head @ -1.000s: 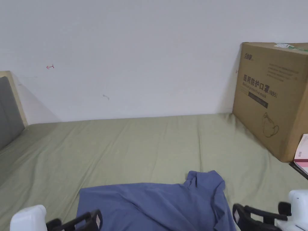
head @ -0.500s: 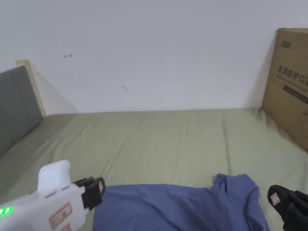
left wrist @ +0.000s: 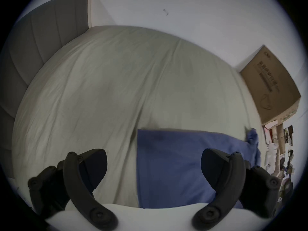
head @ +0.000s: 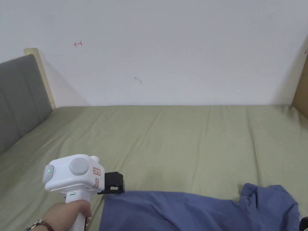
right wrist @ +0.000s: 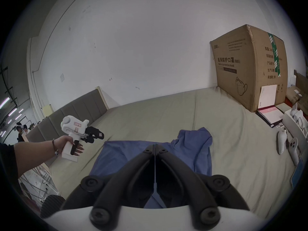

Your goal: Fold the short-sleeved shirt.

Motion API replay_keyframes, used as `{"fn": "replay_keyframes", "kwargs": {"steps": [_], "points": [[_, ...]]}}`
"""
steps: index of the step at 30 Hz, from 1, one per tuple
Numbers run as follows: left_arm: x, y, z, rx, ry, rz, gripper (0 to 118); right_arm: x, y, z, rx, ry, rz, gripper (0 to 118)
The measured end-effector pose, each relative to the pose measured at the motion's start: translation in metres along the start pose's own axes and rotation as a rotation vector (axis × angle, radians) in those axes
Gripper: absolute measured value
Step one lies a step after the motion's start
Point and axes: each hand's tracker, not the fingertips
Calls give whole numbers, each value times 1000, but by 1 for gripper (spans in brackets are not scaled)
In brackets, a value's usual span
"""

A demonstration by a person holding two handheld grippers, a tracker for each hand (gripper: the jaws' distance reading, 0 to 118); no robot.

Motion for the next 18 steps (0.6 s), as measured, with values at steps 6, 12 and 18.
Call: {"fn": "replay_keyframes", "kwargs": {"steps": [6, 12, 18], "points": [[-6, -4, -52, -107, 110, -72, 115, 11, -3, -6, -42, -20, 4, 0], [-6, -25, -62, -51, 122, -120, 118, 22, -6, -9, -57, -44, -19, 0], [17, -47, -17, 108, 109, -281, 62, 40, 0, -18, -57, -52, -58, 0]]}}
